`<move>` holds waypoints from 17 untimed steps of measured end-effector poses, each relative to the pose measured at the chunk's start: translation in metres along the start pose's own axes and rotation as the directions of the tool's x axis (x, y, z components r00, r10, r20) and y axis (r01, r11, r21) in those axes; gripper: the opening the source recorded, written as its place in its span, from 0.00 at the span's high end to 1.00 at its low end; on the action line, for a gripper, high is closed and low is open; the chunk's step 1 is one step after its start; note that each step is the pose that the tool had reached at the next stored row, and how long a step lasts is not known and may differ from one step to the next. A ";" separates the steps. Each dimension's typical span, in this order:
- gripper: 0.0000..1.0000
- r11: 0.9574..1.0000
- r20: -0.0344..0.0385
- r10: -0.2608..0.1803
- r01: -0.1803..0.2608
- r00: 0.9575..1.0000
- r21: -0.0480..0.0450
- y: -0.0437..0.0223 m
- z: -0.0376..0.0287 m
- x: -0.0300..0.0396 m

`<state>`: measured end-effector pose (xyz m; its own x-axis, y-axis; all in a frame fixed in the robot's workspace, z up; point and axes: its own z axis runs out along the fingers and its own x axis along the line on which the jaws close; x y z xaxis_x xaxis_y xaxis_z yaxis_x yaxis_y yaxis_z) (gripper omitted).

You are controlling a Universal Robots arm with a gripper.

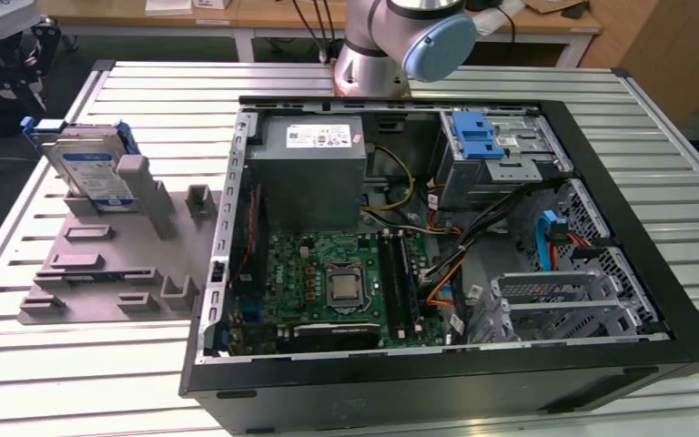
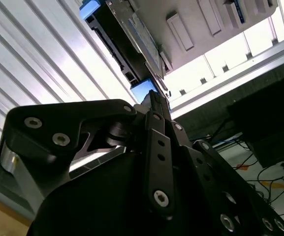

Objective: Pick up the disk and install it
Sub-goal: 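Pick up the disk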

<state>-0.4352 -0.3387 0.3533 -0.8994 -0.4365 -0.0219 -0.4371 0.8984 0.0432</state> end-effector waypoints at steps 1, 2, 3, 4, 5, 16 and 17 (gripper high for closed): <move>0.89 1.000 0.000 -0.005 0.005 1.000 0.000 0.0000 0.0001 0.0000; 0.89 1.000 -0.001 -0.017 0.017 1.000 0.000 0.0000 0.0001 0.0000; 0.89 0.999 -0.001 -0.035 0.035 0.999 -0.001 0.0000 0.0003 0.0000; 0.89 0.999 -0.002 -0.054 0.054 0.999 -0.001 0.0000 0.0004 0.0000; 0.89 0.997 -0.003 -0.072 0.072 0.997 -0.002 0.0000 0.0005 0.0000; 0.89 0.964 -0.011 -0.267 0.267 0.964 -0.007 -0.0001 0.0023 0.0001; 0.89 0.958 -0.011 -0.286 0.286 0.958 -0.008 -0.0001 0.0024 0.0001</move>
<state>-0.4352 -0.3387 0.3509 -0.7368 -0.6757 -0.0220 -0.6760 0.7357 0.0432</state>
